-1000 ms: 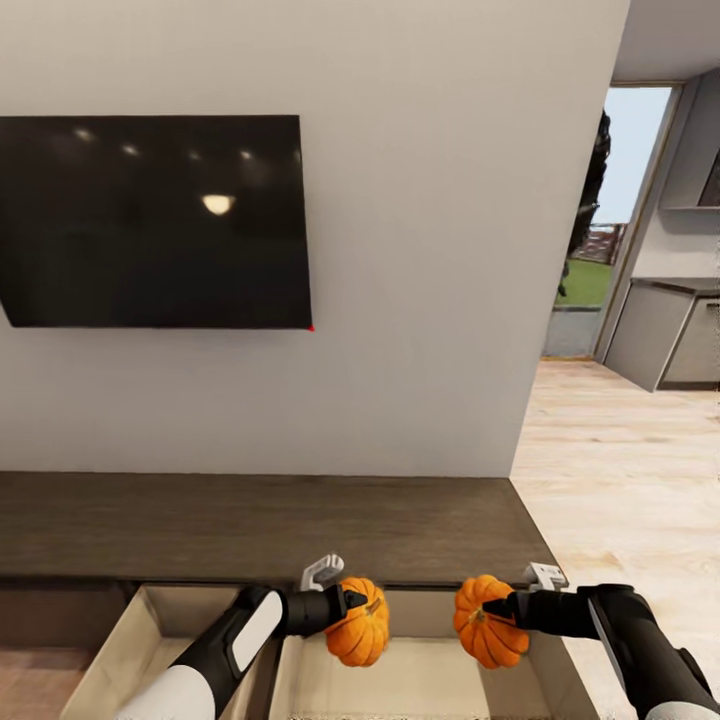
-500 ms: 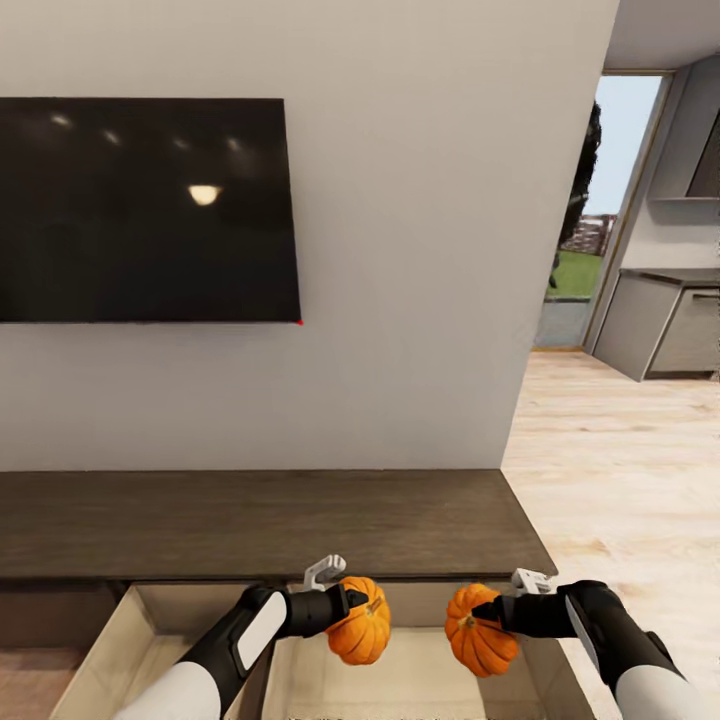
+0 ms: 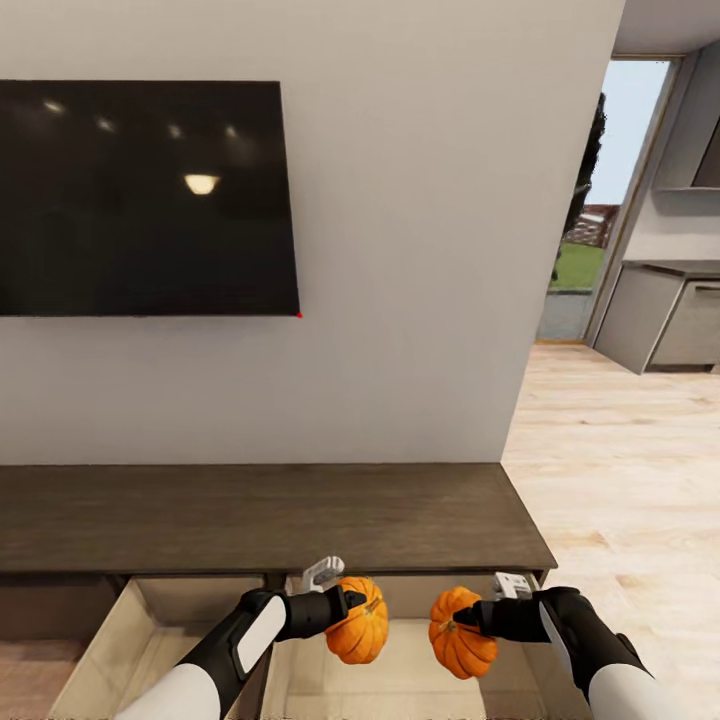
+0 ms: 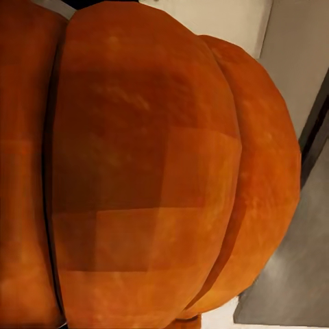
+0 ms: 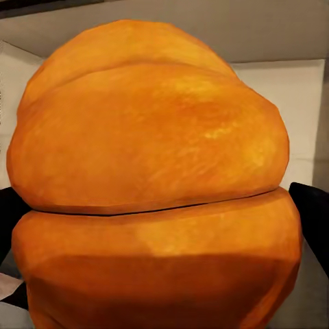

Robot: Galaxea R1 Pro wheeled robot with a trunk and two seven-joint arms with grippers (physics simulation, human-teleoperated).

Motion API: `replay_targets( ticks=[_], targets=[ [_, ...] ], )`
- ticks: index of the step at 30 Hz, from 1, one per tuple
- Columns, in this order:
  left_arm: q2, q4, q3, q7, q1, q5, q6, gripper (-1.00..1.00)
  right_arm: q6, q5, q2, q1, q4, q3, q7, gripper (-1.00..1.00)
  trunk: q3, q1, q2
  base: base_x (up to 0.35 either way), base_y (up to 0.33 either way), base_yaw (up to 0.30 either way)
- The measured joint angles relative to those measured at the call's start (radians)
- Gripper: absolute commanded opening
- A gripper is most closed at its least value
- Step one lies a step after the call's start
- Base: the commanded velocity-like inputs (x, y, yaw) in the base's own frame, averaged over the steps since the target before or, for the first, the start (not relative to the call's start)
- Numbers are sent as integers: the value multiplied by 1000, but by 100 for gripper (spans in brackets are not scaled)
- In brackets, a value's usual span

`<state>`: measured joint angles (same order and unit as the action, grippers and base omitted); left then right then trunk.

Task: Place each of the two pumpkins and all three candles from the living room inside a cabinet in the living room (use any cabinet), then make sure every cabinet is closed, and position the cauldron so it is next to a table in the living room.

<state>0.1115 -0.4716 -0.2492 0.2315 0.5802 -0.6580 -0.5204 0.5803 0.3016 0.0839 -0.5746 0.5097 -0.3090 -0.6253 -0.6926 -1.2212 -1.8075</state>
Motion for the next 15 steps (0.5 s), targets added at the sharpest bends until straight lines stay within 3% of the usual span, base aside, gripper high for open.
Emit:
replay_targets(
  ticks=[10,15],
  targets=[
    [-2,48,1,-2,2,1,-27,-100,5,-7,-7,-43,0,-1,-7,-100,-16,0,0,0,0,0],
    [0,51,3,-9,2,1,12,-100,5,-3,-8,-47,-1,0,-9,-100,-24,0,0,0,0,0]
  ],
)
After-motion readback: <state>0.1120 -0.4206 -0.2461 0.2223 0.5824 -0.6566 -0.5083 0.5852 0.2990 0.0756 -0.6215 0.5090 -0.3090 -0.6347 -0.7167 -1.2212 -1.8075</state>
